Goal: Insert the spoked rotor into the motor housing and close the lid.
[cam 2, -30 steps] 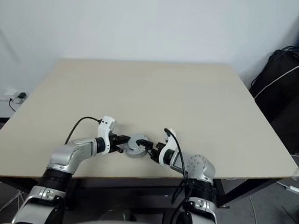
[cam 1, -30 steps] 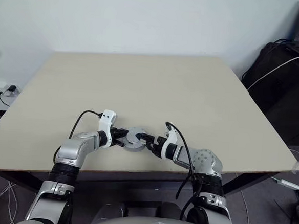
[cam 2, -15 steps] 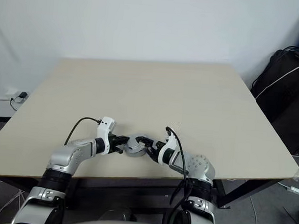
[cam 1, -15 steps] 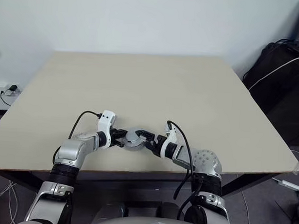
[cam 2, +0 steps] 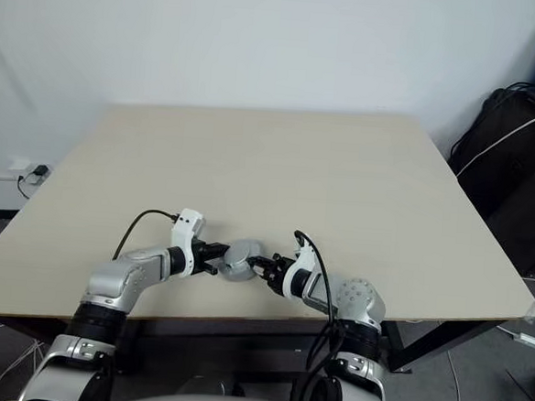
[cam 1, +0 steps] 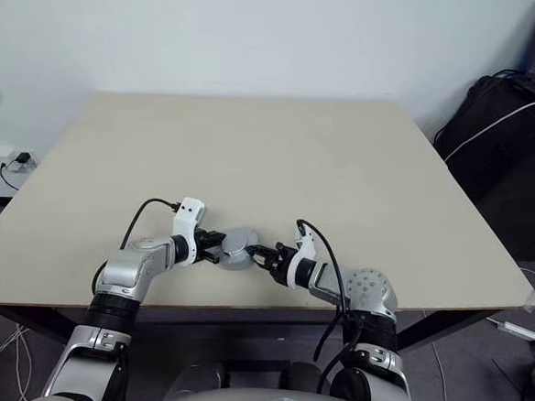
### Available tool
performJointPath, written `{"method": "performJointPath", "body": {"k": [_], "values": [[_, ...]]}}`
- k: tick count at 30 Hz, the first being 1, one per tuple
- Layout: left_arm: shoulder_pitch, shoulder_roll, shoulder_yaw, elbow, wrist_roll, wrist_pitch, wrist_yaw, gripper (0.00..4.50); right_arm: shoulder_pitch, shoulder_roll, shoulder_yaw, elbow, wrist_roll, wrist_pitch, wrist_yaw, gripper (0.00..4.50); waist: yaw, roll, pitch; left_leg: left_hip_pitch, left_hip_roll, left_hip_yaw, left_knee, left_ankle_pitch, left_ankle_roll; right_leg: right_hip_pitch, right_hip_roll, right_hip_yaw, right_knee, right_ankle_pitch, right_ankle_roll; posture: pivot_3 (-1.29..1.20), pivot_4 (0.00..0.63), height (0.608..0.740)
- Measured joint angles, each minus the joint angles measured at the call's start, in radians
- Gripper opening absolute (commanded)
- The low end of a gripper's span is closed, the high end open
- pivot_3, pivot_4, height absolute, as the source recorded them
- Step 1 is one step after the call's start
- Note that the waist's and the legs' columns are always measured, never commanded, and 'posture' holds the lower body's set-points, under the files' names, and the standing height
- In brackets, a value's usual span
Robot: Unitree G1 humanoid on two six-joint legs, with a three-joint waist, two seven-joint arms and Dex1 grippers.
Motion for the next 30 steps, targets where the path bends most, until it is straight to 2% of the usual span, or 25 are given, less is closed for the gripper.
{"method": "performJointPath", "body": {"k": [7, 12, 20, 24, 27, 28, 30], "values": [[0.006, -0.004, 0.005, -0.006, 0.000, 0.000, 0.002, 0.00, 0.001, 0.000, 0.000, -0.001, 0.000, 0.002, -0.002, 1.33, 0.000, 0.000, 0.000, 0.000, 0.000, 0.000, 0.000, 0.000, 0.000, 0.000, 0.000, 0.000, 0.000, 0.000, 0.000, 0.00, 0.000, 0.740], [0.049, -0.051, 0.048, -0.044, -0.011, -0.015, 0.040, 0.00, 0.011, 0.000, -0.009, -0.013, 0.006, 0.012, -0.010, 1.33, 0.001, 0.000, 0.000, -0.001, 0.000, 0.000, 0.000, 0.000, 0.000, 0.000, -0.001, 0.000, 0.000, 0.000, 0.000, 0.00, 0.000, 0.740], [0.107, -0.202, 0.167, -0.267, -0.119, -0.044, 0.179, 0.00, 0.022, 0.000, -0.043, -0.041, 0.037, 0.036, -0.038, 1.33, -0.003, 0.000, 0.000, -0.005, 0.001, 0.001, 0.001, 0.000, 0.000, -0.003, -0.004, 0.003, 0.000, 0.000, 0.000, 0.00, 0.000, 0.740], [0.199, -0.259, 0.250, -0.380, -0.169, -0.055, 0.269, 0.00, 0.031, 0.000, -0.079, -0.062, 0.057, 0.052, -0.051, 1.33, -0.005, 0.000, 0.001, -0.006, 0.002, 0.002, 0.000, 0.000, 0.000, -0.004, -0.003, 0.003, 0.000, 0.000, 0.000, 0.00, 0.000, 0.740], [0.295, -0.326, 0.308, -0.422, -0.255, -0.056, 0.300, 0.00, 0.038, 0.000, -0.109, -0.089, 0.094, 0.054, -0.054, 1.33, -0.003, 0.000, 0.001, -0.007, 0.002, 0.002, 0.001, -0.001, 0.002, -0.004, -0.003, 0.003, -0.001, 0.000, 0.000, 0.00, 0.000, 0.740], [0.341, -0.341, 0.332, -0.435, -0.334, -0.034, 0.297, 0.00, 0.040, 0.000, -0.118, -0.099, 0.121, 0.055, -0.054, 1.33, -0.003, 0.000, 0.001, -0.007, 0.002, 0.003, 0.002, -0.001, 0.002, -0.006, -0.003, 0.003, -0.001, 0.000, 0.000, 0.00, 0.000, 0.740], [0.402, -0.342, 0.365, -0.440, -0.436, -0.009, 0.297, 0.38, 0.042, 0.000, -0.125, -0.122, 0.159, 0.055, -0.054, 1.33, -0.006, 0.000, 0.002, -0.009, 0.002, 0.003, 0.002, -0.001, 0.002, -0.008, -0.003, 0.002, -0.001, 0.000, 0.000, 0.00, 0.000, 0.740]]}}
